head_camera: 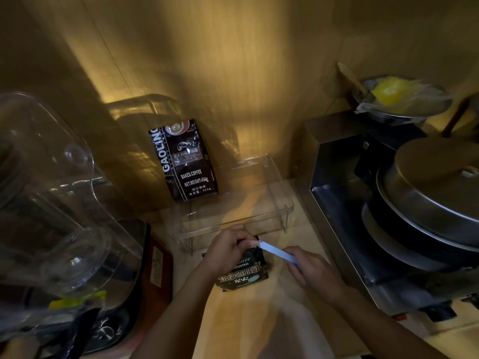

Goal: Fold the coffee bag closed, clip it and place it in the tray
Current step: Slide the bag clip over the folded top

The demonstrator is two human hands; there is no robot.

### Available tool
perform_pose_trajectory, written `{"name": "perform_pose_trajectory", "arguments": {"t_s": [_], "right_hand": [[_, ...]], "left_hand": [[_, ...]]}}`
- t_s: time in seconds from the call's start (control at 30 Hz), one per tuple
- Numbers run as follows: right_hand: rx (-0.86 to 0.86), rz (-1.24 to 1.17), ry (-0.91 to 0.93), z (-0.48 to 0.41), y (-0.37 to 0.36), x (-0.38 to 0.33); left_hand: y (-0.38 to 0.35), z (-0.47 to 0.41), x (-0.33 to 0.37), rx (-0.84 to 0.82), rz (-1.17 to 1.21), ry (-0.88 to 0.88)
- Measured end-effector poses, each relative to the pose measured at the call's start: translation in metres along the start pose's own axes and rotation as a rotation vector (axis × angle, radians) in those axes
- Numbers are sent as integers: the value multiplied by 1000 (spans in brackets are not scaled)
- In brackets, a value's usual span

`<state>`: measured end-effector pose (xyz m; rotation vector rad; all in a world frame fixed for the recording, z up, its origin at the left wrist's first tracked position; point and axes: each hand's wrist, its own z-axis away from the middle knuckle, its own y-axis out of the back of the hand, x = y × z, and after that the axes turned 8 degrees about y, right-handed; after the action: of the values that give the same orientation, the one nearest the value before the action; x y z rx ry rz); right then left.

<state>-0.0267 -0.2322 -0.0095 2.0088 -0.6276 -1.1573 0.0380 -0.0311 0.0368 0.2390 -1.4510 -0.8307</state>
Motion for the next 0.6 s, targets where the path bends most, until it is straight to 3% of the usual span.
{"name": "perform_pose_trajectory", "arguments": {"t_s": [0.17, 0.23, 0.33, 0.6], "right_hand": [[-52, -29, 11, -1, 0, 3], [-146, -123, 3, -2, 1, 5], [-127, -244, -78, -2, 3, 7], [-44, 6, 15, -7, 15, 18]], "left_hand": [[1, -1, -2, 6, -54, -28], [0, -2, -3, 24, -90, -60], [0, -3, -5, 42, -96, -77], [1, -4, -9, 44, -117, -54]]}}
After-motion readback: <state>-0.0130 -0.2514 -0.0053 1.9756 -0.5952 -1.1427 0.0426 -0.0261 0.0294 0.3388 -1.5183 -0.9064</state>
